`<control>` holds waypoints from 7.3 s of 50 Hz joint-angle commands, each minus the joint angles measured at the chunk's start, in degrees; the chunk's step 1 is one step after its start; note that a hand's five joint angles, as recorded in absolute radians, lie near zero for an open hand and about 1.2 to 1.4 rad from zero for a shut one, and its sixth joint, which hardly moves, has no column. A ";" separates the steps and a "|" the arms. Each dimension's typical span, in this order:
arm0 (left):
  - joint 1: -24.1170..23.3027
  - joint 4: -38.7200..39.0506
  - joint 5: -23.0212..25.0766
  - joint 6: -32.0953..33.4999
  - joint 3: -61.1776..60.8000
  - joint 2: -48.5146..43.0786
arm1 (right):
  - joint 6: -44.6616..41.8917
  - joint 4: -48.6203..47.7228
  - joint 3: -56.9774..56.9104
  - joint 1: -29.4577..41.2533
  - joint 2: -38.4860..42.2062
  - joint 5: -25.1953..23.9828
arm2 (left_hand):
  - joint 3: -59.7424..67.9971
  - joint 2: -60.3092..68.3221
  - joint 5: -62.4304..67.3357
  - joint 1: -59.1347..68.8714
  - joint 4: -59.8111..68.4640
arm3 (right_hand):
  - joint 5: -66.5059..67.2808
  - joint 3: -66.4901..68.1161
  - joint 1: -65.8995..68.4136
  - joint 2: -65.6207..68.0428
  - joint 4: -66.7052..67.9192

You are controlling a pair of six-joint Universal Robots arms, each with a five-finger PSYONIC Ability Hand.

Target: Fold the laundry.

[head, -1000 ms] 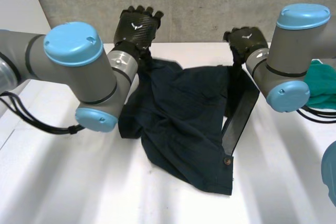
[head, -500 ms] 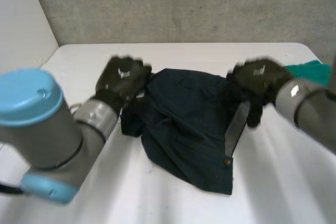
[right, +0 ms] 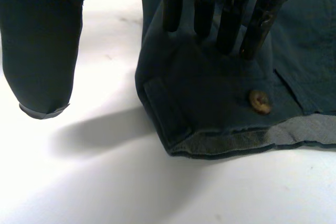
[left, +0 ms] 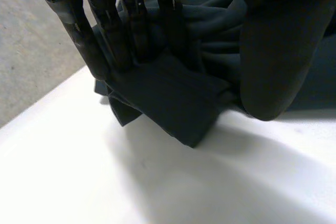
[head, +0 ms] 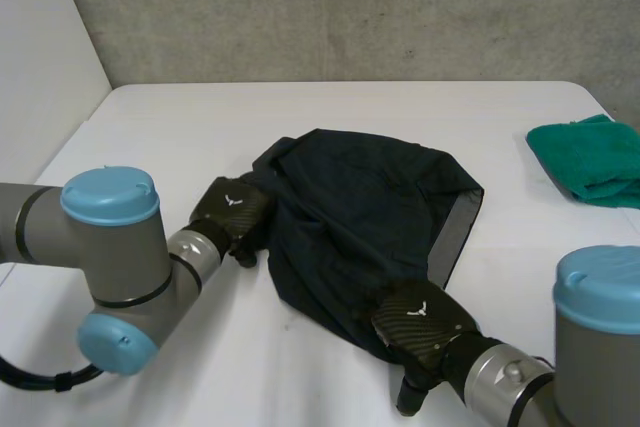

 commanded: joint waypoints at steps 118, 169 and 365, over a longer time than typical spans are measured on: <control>1.61 -1.37 -8.32 -5.94 11.31 15.79 | -14.63 16.70 -64.84 -5.51 15.63 4.20 | 50.91 51.04 52.09 49.76 51.86 | 62.16 61.65 63.84 60.83 61.68; -5.59 -3.05 -7.17 1.61 -21.05 31.36 | -4.18 14.91 -23.62 -11.92 -4.93 0.59 | -5.75 -5.63 -4.58 -6.90 -4.80 | 7.70 7.19 9.38 6.37 7.22; -11.92 -39.43 -12.27 18.22 -20.70 36.28 | -39.67 37.50 -12.37 -9.11 -5.54 4.72 | 50.91 51.04 52.09 49.76 51.86 | 62.16 61.65 63.84 60.83 61.68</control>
